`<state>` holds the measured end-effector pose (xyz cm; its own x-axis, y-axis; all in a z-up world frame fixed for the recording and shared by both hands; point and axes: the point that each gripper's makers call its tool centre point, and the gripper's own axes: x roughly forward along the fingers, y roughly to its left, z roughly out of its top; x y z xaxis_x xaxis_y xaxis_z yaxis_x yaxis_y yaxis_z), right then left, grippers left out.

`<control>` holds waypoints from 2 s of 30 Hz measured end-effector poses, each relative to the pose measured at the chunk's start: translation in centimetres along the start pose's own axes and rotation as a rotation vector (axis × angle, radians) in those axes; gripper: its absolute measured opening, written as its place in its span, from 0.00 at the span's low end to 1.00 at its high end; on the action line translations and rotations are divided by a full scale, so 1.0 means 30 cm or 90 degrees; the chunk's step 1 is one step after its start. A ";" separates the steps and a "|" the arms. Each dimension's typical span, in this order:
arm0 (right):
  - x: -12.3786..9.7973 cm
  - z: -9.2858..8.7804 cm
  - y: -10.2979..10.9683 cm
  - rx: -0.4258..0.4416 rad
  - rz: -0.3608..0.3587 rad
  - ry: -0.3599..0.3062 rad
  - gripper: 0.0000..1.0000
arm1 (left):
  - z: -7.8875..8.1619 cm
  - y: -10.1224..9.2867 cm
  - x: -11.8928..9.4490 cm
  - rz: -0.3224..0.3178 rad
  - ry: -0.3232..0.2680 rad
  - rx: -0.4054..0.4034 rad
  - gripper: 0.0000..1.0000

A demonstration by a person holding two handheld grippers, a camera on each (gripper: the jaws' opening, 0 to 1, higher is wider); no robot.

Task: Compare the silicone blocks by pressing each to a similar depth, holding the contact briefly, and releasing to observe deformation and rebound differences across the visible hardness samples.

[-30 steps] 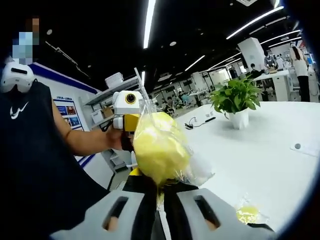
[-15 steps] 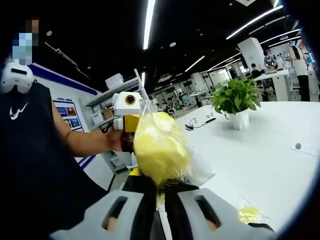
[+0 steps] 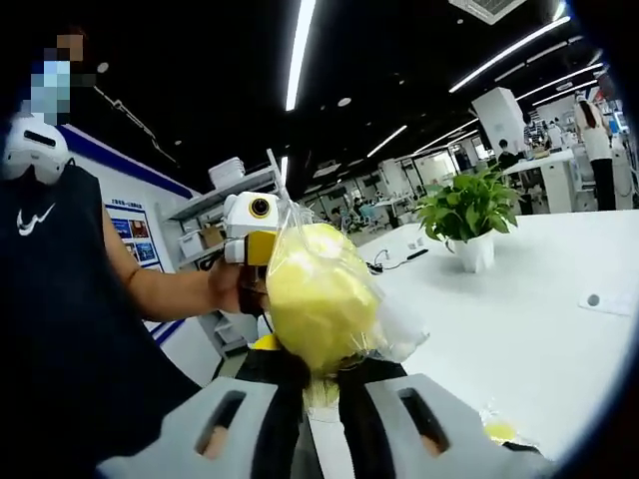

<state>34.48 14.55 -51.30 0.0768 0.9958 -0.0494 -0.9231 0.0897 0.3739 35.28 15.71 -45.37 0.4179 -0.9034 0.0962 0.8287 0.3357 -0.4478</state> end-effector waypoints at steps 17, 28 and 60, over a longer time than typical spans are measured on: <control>0.001 0.014 -0.054 -0.024 -0.059 -0.036 0.69 | 0.026 -0.006 -0.005 -0.004 -0.020 -0.017 0.00; -0.037 0.035 -0.115 -0.058 -0.137 -0.054 0.96 | 0.033 -0.001 -0.002 -0.002 -0.027 -0.022 0.00; -0.571 -0.368 -0.355 -0.092 -0.489 0.066 0.96 | 0.022 0.164 -0.055 0.077 -0.078 -0.122 0.00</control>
<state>38.84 -3.66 -64.68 0.6838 0.6491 -0.3333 -0.6665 0.7415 0.0766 38.92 19.03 -47.16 0.5620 -0.8162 0.1337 0.6889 0.3725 -0.6218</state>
